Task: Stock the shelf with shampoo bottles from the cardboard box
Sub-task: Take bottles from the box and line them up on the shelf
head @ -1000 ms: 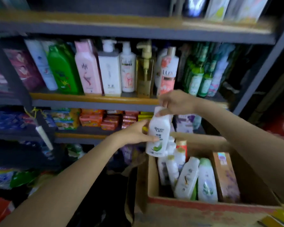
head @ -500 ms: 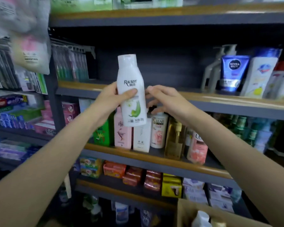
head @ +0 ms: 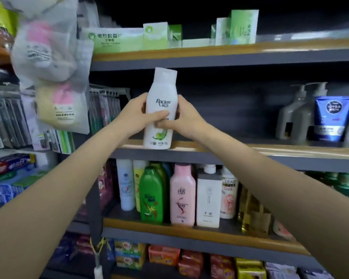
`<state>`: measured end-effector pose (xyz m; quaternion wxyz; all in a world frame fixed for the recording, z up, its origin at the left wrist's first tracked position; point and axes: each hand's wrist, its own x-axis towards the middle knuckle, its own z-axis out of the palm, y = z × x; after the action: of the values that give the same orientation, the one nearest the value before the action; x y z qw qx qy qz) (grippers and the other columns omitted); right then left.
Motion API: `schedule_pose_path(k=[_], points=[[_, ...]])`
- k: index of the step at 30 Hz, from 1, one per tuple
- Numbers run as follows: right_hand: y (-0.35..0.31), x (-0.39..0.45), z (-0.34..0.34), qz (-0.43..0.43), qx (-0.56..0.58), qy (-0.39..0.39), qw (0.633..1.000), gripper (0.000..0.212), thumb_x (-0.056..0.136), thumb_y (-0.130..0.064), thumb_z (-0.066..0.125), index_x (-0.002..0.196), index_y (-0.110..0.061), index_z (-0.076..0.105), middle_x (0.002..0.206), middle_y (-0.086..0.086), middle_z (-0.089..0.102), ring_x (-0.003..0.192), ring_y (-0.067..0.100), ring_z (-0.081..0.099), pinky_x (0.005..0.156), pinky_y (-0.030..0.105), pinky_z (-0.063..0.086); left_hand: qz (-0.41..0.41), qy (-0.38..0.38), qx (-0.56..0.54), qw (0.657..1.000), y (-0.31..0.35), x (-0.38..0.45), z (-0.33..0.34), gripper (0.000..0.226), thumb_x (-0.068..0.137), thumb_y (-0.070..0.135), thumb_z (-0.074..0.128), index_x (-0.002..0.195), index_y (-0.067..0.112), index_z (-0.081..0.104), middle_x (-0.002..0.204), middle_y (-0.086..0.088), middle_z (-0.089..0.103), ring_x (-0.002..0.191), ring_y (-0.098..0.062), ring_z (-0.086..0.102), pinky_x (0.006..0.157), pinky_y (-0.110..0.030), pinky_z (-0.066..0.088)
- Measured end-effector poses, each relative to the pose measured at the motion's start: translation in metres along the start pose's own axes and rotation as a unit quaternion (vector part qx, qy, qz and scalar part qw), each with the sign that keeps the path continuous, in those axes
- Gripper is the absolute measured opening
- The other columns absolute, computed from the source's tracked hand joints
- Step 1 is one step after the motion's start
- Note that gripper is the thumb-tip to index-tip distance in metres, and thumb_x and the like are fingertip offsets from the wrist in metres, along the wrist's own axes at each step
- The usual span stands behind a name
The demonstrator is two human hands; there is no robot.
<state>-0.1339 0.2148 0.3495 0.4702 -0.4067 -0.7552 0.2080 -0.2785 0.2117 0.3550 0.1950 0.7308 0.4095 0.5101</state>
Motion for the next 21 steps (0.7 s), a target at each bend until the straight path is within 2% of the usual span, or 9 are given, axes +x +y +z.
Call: schedule_pose_path(k=[2,4,6,9,11,14,18,21], points=[[-0.001,0.025,0.018,-0.022,-0.065,0.025,0.997,0.050,0.074,-0.014,0.074,0.113,-0.008,0.044,0.107,0.004,0.061,0.099,0.020,0.059,0.085,0.037,0.051,0.014,0.006,0.109,0.994,-0.018,0.014,-0.022,0.040,0.083,0.023,0.065,0.120,0.015,0.052,0.113,0.001,0.061,0.104,-0.018,0.059,0.092,-0.039,0.049],[0.000,0.051,0.032,-0.027,-0.110,0.056,0.992,0.049,0.076,-0.019,0.074,0.111,-0.008,0.042,0.108,0.006,0.063,0.099,0.023,0.061,0.083,0.040,0.052,-0.009,0.001,0.125,0.992,-0.042,0.023,-0.039,0.038,0.086,0.019,0.060,0.122,0.009,0.049,0.120,-0.006,0.059,0.109,-0.023,0.057,0.097,-0.042,0.047],[0.001,0.077,0.044,-0.017,-0.146,0.073,0.986,0.049,0.075,-0.020,0.074,0.108,-0.009,0.039,0.110,0.009,0.063,0.100,0.027,0.062,0.084,0.043,0.052,-0.028,-0.001,0.148,0.989,-0.064,0.029,-0.048,0.038,0.088,0.013,0.057,0.124,0.007,0.048,0.124,-0.009,0.057,0.111,-0.024,0.056,0.097,-0.034,0.044],[0.007,0.109,0.065,0.021,-0.227,0.036,0.973,0.055,0.076,-0.022,0.075,0.114,-0.009,0.038,0.113,0.012,0.061,0.103,0.031,0.061,0.086,0.047,0.051,-0.035,-0.002,0.186,0.982,-0.085,0.036,-0.058,0.035,0.089,0.008,0.052,0.124,0.007,0.050,0.125,-0.010,0.058,0.112,-0.024,0.055,0.093,-0.029,0.040],[0.017,0.122,0.081,0.070,-0.199,0.019,0.977,0.057,0.075,-0.021,0.076,0.116,-0.007,0.039,0.117,0.012,0.058,0.104,0.029,0.060,0.084,0.045,0.053,-0.046,-0.012,0.199,0.979,-0.092,0.040,-0.062,0.033,0.090,0.007,0.049,0.123,0.008,0.052,0.126,-0.009,0.058,0.114,-0.024,0.054,0.094,-0.029,0.039],[0.029,0.137,0.098,0.136,-0.110,0.027,0.984,0.054,0.076,-0.015,0.075,0.114,-0.007,0.038,0.120,0.012,0.055,0.104,0.028,0.058,0.072,0.036,0.057,-0.053,-0.026,0.217,0.974,-0.100,0.045,-0.066,0.032,0.091,0.010,0.047,0.122,0.011,0.054,0.126,-0.008,0.058,0.117,-0.022,0.053,0.092,-0.025,0.036],[0.037,0.156,0.109,0.164,-0.095,0.046,0.981,0.056,0.079,-0.014,0.072,0.121,-0.006,0.036,0.124,0.014,0.055,0.110,0.030,0.058,0.078,0.038,0.057,-0.051,-0.028,0.222,0.973,-0.107,0.046,-0.067,0.032,0.091,0.010,0.047,0.122,0.014,0.054,0.125,-0.005,0.059,0.115,-0.020,0.052,0.088,-0.021,0.034],[0.043,0.163,0.115,0.184,-0.084,0.039,0.978,0.050,0.081,-0.010,0.069,0.117,-0.007,0.035,0.126,0.015,0.053,0.112,0.031,0.057,0.080,0.039,0.057,-0.047,-0.022,0.209,0.977,-0.113,0.042,-0.065,0.032,0.090,0.008,0.048,0.121,0.012,0.055,0.124,-0.006,0.059,0.111,-0.017,0.053,0.088,-0.020,0.035]])
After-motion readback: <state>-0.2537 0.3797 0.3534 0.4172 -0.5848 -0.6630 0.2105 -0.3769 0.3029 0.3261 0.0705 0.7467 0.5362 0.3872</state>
